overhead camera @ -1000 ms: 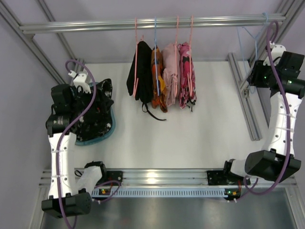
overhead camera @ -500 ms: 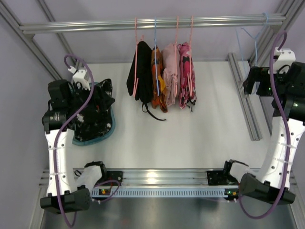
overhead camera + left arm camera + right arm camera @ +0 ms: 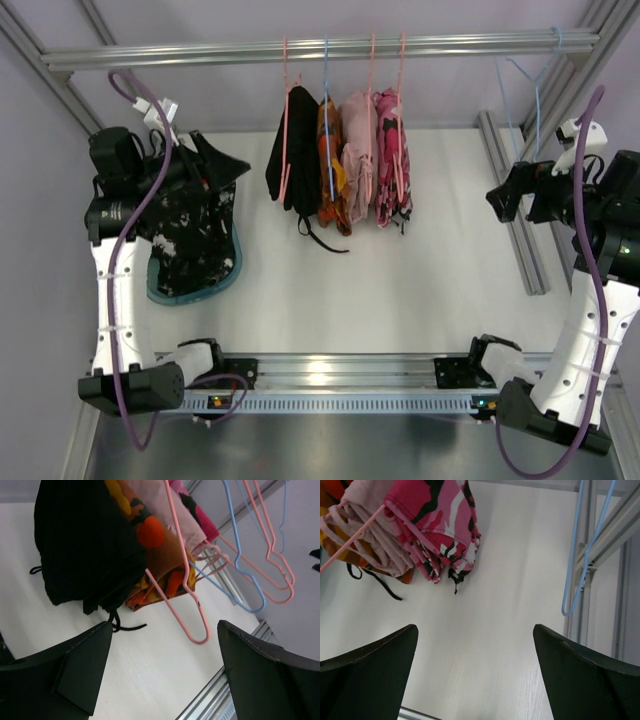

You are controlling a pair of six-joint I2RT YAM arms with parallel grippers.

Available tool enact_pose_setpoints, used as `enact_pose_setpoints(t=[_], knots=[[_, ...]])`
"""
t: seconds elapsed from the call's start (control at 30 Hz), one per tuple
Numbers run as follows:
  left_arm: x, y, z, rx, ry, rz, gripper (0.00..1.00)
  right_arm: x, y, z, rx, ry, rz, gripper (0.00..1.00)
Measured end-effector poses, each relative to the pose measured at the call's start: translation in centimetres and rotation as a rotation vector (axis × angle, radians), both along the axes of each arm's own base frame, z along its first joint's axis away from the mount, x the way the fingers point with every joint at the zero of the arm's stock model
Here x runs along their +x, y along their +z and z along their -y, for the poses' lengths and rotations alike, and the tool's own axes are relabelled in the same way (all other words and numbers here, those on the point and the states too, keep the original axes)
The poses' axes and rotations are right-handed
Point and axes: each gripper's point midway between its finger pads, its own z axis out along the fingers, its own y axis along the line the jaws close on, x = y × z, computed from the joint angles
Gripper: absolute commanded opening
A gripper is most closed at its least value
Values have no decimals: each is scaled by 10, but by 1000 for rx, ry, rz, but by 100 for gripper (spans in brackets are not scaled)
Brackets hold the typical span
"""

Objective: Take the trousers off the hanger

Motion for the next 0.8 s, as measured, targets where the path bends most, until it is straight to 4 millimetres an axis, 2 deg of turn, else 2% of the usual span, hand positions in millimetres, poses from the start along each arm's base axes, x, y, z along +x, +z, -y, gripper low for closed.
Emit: enact_pose_setpoints(t=[0.23,0.4,0.57,0.8], knots=[[46,5,21,-125,-49,-22,85,-4,2,-18,64,81,0,99],[54,8,46,-219,-102,1,80,-6,4,-24,86,112,2,99],[60,9,80,-266,-172,18,77,-8,5,-30,113,133,1,99],[70,-6,118,-286,-218,-12,67,-9,6,-33,127,142,-3,99]])
